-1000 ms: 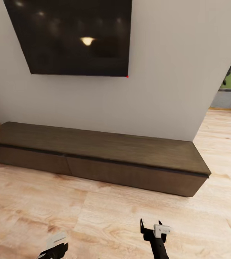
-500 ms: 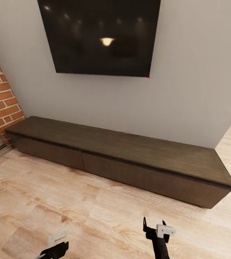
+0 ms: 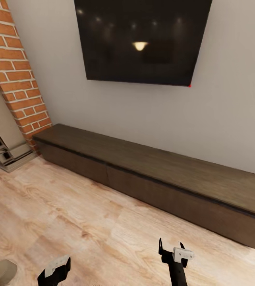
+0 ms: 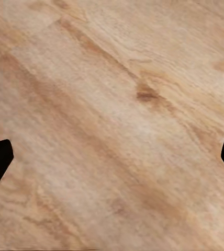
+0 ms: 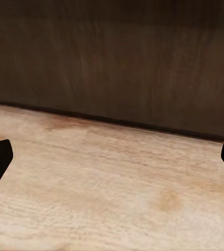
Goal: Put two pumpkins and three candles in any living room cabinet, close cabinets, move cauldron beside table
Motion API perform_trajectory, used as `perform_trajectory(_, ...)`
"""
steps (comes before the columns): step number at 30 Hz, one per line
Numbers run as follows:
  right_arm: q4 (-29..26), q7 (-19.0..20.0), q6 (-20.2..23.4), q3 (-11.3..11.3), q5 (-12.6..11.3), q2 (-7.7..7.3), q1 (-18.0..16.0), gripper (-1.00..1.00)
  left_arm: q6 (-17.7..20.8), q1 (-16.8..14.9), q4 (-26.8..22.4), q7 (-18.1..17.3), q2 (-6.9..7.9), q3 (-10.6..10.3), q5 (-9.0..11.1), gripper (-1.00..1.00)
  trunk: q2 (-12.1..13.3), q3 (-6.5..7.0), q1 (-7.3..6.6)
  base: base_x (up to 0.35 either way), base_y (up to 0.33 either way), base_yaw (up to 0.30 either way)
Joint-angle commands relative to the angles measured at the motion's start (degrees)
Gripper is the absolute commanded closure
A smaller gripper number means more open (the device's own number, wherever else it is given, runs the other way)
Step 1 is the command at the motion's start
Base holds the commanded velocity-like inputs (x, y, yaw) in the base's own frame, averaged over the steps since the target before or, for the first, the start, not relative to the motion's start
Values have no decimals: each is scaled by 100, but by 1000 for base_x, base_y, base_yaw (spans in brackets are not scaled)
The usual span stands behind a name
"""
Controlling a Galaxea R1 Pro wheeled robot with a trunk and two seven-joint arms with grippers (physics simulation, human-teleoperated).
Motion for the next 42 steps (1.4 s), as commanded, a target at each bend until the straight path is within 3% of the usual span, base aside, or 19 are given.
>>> perform_trajectory(1, 2, -3, -16, -26, 18, 2, -2, -100, -12, -1, -6, 20, 1, -44, 82, -100, -2, -5, -1, 0, 0, 286)
perform_trajectory(18, 2, -6, -16, -26, 27, -8, -3, -100, 78, 2, -12, 242, -81, -76, 159, -100, -2, -5, -1, 0, 0, 286)
perform_trajectory(20, 2, -7, -16, -26, 24, -7, -2, -100, 365, 3, -38, 328, -102, -75, 138, -100, -2, -5, -1, 0, 0, 286)
perform_trajectory(22, 2, -7, -12, -26, 21, -7, -1, -100, 905, 8, -200, 527, -131, -76, 112, -100, -2, -5, -1, 0, 0, 286)
perform_trajectory(25, 2, -7, -10, -26, 19, -11, -2, -100, 1501, 2, -737, 1028, -142, -80, 86, -100, -2, -5, -1, 0, 0, 286)
perform_trajectory(27, 2, -7, -9, -26, 19, -8, -4, -100, 1822, -75, -1700, 2214, -140, -82, 26, -100, -2, -5, -1, 0, 0, 287)
perform_trajectory(28, 2, -7, -9, -26, 19, -8, -3, -100, 1856, -90, -1898, 2473, -139, -82, -18, -100, -2, -5, -1, 0, 0, 287)
perform_trajectory(30, 2, -7, -8, -26, 19, -12, -3, -100, 2074, -124, -2816, 3587, -117, -74, -396, -100, -2, -5, -1, 0, 0, 287)
perform_trajectory(31, 2, -7, -8, -28, 18, -13, -2, -100, 2271, -132, -3340, 4098, -75, -56, -642, -100, -2, -5, -1, 0, 0, 287)
perform_trajectory(32, 2, -7, -8, -29, 18, -14, -2, -100, 2392, -136, -3622, 4320, -38, -47, -751, -100, -2, -5, -1, 0, 0, 287)
perform_trajectory(33, 2, -7, -6, -29, 18, -15, -3, -100, 2801, -143, -4460, 4777, 133, -14, -960, -100, -2, -5, -1, 0, 0, 287)
perform_trajectory(34, 2, -7, 1, -28, 18, -15, -4, -100, 3178, -145, -5162, 5012, 370, 94, -1011, -100, -2, -5, -1, 0, 0, 287)
perform_trajectory(36, 4, -7, 5, -27, 18, -15, -2, -100, 3412, -148, -5660, 5132, 602, 301, -932, -100, -2, -5, -1, 0, 0, 287)
perform_trajectory(37, 40, 12, 27, -26, 18, -9, -1, -100, 3620, -150, -6002, 5056, 1162, 593, -196, -100, -2, -5, -1, 0, 0, 287)
perform_trajectory(38, 89, 21, 31, -26, 18, -13, -3, -100, 3627, -149, -5895, 4830, 1249, 606, 21, -100, -2, -5, -1, 0, 0, 285)
perform_trajectory(39, 115, 24, 32, -26, 17, -15, -4, -100, 3627, -150, -5844, 4679, 1287, 613, 113, -100, -2, -5, -1, 0, 0, 280)
perform_trajectory(40, 154, 29, 33, -26, 12, -19, -6, -100, 3629, -149, -5765, 4316, 1371, 627, 250, -100, -2, -5, -1, 0, 0, 252)
perform_trajectory(42, 185, 30, 25, -28, 2, -20, -8, -100, 3636, -152, -5705, 3717, 1602, 632, 381, -100, -2, -5, -1, 0, 0, 170)
